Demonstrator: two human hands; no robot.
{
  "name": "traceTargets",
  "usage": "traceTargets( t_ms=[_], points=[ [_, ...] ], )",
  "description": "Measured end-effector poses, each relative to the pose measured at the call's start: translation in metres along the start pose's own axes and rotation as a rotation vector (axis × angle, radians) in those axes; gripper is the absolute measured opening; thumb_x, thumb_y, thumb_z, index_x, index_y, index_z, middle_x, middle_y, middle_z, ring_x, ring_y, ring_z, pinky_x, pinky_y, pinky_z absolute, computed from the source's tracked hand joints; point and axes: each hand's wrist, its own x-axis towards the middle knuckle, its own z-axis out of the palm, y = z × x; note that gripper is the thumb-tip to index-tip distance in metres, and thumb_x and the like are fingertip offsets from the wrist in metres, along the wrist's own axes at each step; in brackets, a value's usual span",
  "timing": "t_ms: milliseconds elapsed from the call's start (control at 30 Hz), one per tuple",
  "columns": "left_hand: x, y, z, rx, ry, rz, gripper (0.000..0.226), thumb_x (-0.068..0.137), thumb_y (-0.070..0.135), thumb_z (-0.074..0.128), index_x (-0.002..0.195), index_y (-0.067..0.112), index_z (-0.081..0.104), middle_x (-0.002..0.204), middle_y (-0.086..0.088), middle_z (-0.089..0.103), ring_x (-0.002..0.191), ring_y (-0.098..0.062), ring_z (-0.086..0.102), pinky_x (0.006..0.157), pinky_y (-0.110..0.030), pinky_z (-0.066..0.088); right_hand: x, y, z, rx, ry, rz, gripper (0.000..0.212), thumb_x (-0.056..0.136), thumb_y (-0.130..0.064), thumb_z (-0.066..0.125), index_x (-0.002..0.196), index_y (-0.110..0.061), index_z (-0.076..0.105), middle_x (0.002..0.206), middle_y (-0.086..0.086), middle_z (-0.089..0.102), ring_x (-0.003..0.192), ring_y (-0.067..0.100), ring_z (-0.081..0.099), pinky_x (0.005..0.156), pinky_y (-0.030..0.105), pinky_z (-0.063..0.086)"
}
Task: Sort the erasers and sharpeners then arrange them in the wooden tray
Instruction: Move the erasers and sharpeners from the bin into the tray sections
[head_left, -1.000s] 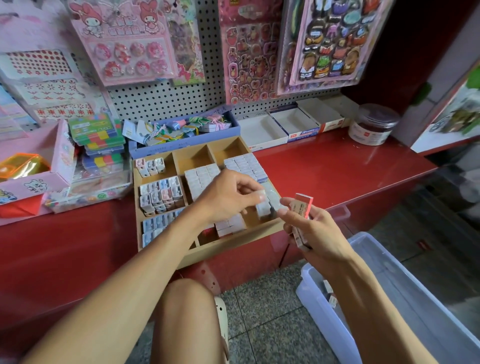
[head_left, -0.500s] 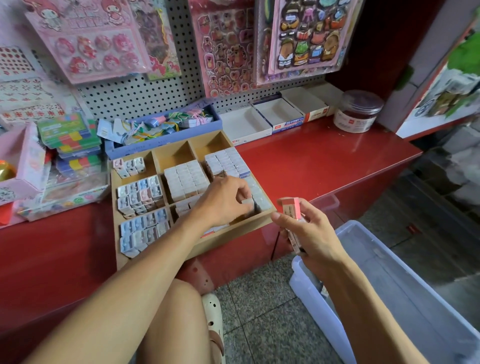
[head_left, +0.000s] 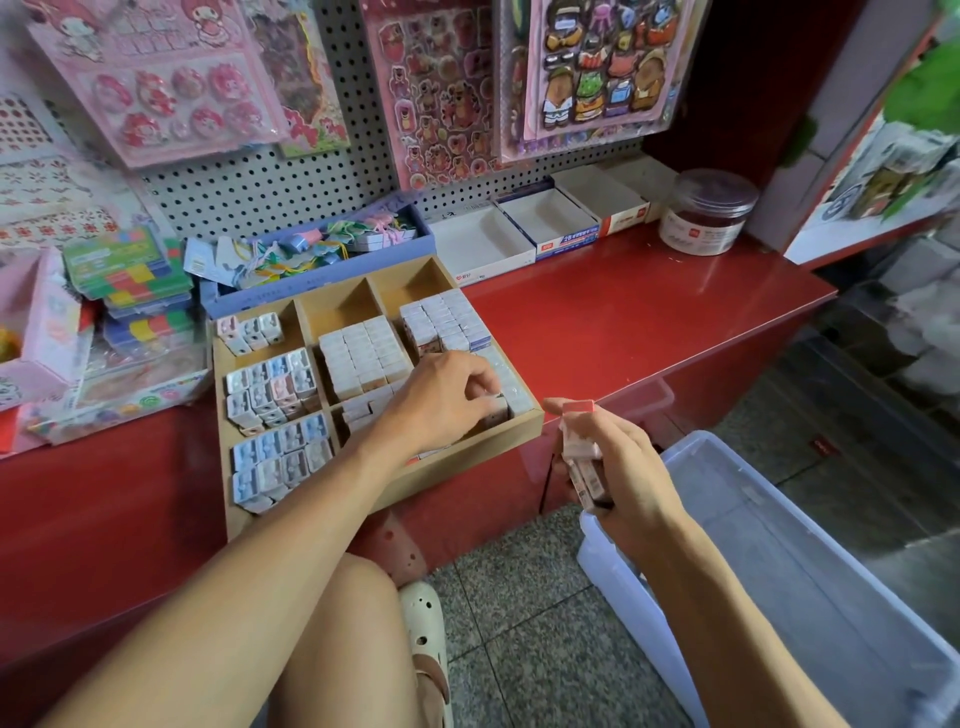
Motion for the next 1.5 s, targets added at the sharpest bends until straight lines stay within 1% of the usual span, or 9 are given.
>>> traceTargets(
  t_ms=[167,333,500,700,800,900,1100,1333,1500],
  points=[
    [-0.006,0.003,0.0,0.023,0.022,0.022,0.021,0.076,0.028,0.081,0.093,0.019,0.073,0.083,0.007,0.065,0.072,-0.003,0.061,0.068,-0.016,0.049,-0.007,-0.001,-0.001,-0.088,-0.027,-0.042,0.021,0.094,-0.01,0.06,0.104,-0.017,0.076,0.08,0.011,0.062,0.055,0.013,0.052,0.049,0.025,0.037],
    [-0.005,0.011,0.001,0.068,0.074,0.054,0.013,0.083,0.011,0.064,0.092,0.015,0.073,0.076,0.008,0.063,0.064,0.002,0.053,0.067,-0.013,0.043,-0.013,0.001,-0.003,-0.037,-0.018,-0.075,0.014,0.092,-0.014,0.07,0.104,-0.009,0.071,0.073,0.002,0.068,0.058,0.013,0.057,0.052,0.024,0.047],
    [-0.007,0.01,-0.003,0.01,0.057,0.017,0.009,0.084,0.015,0.065,0.087,0.017,0.073,0.073,0.011,0.065,0.061,0.005,0.055,0.059,-0.006,0.037,-0.017,-0.002,-0.004,-0.03,0.013,-0.107,0.023,0.085,-0.012,0.074,0.104,-0.003,0.066,0.068,0.002,0.07,0.055,0.009,0.061,0.049,0.019,0.047],
    [-0.027,0.023,-0.017,-0.45,-0.026,-0.052,0.003,0.085,0.01,0.073,0.086,0.013,0.072,0.067,0.002,0.068,0.056,-0.01,0.065,0.051,-0.018,0.045,-0.015,-0.005,0.01,-0.056,-0.04,-0.125,0.027,0.082,-0.026,0.074,0.105,-0.012,0.073,0.084,0.01,0.073,0.074,0.021,0.061,0.065,0.029,0.051],
    [-0.041,0.026,-0.024,-0.616,-0.15,-0.034,0.019,0.078,0.001,0.078,0.094,0.008,0.072,0.072,-0.002,0.069,0.061,-0.017,0.064,0.049,-0.022,0.045,-0.014,-0.007,0.021,-0.056,-0.063,-0.141,0.015,0.094,-0.017,0.066,0.106,-0.013,0.072,0.078,0.008,0.071,0.065,0.019,0.057,0.061,0.03,0.048],
    [-0.049,0.024,-0.03,-0.656,-0.148,-0.058,0.027,0.075,-0.004,0.079,0.099,0.005,0.07,0.077,-0.003,0.07,0.062,-0.015,0.063,0.051,-0.025,0.048,-0.016,-0.009,0.031,-0.032,-0.111,-0.148,0.026,0.085,-0.028,0.07,0.106,-0.013,0.071,0.073,0.008,0.068,0.06,0.02,0.053,0.058,0.031,0.046],
    [-0.067,0.019,-0.044,-0.658,-0.144,-0.09,0.018,0.078,-0.003,0.075,0.093,0.007,0.071,0.077,-0.008,0.073,0.061,-0.012,0.063,0.056,-0.025,0.051,-0.02,-0.012,0.051,-0.083,-0.19,-0.164,0.022,0.089,-0.032,0.067,0.102,-0.016,0.073,0.074,0.002,0.068,0.063,0.015,0.056,0.054,0.023,0.046],
    [-0.085,-0.013,-0.078,-0.485,0.043,-0.198,0.023,0.079,-0.005,0.072,0.096,0.011,0.073,0.076,-0.006,0.066,0.062,-0.012,0.061,0.054,-0.024,0.051,-0.014,-0.008,0.055,-0.002,-0.057,-0.011,0.034,0.1,-0.015,0.038,0.121,-0.025,0.063,0.072,0.009,0.064,0.062,0.022,0.054,0.059,0.032,0.04],
    [-0.096,-0.042,-0.087,-0.108,0.063,-0.192,0.023,0.075,0.009,0.075,0.086,0.029,0.071,0.083,0.004,0.066,0.064,-0.004,0.055,0.068,-0.025,0.047,-0.017,-0.005,0.06,-0.032,-0.086,-0.027,0.022,0.099,-0.008,0.043,0.093,-0.005,0.064,0.073,0.01,0.065,0.057,0.019,0.051,0.051,0.027,0.035]
  ],
)
